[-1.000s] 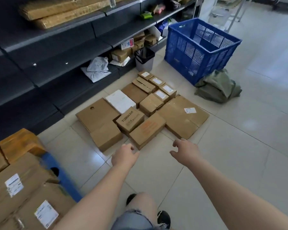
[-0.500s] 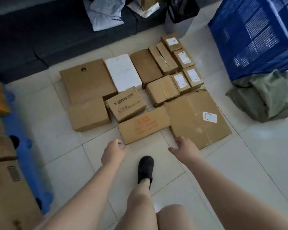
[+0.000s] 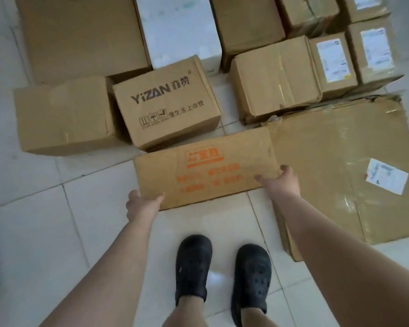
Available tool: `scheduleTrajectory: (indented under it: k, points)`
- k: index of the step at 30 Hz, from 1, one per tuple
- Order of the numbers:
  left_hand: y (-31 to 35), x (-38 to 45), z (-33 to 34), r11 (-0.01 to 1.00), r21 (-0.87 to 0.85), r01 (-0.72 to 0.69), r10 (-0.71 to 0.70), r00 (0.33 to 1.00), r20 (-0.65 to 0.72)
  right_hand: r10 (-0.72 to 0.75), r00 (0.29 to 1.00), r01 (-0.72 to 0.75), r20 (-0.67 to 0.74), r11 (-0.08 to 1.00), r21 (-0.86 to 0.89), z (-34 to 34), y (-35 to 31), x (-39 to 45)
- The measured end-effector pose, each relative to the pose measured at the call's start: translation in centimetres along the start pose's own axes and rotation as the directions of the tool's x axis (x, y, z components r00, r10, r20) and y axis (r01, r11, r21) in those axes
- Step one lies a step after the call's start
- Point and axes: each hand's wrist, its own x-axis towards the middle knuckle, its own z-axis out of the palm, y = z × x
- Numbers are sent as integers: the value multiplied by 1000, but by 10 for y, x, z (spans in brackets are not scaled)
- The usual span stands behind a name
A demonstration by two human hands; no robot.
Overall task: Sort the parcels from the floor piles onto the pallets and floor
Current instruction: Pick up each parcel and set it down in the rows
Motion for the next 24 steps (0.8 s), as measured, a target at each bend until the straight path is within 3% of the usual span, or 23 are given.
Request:
scheduleTrajectory:
  k: [5,10,14,19,24]
  points:
    - [-34,45,35,984,-180,-5,12,999,39,28,999,-27,-17,999,44,26,16,52]
    - [-49,2,11,969,-247,-24,12,999,-49,-63,992,70,-113,996,59,10,11,19]
    - [-57,-90,-65,941,-335,-54,1,988,-157,-182,980,185,-77,982,33,-37,-19,-66]
    - [-58,-246,-208,884,-435,-172,17,941,-337,-321,947,319,3,942,105,-120,-75,-230]
    - [-87,-389,-338,815,-502,-291,16,876,-481,-535,841,524,75,842,129,-189,-131,-390]
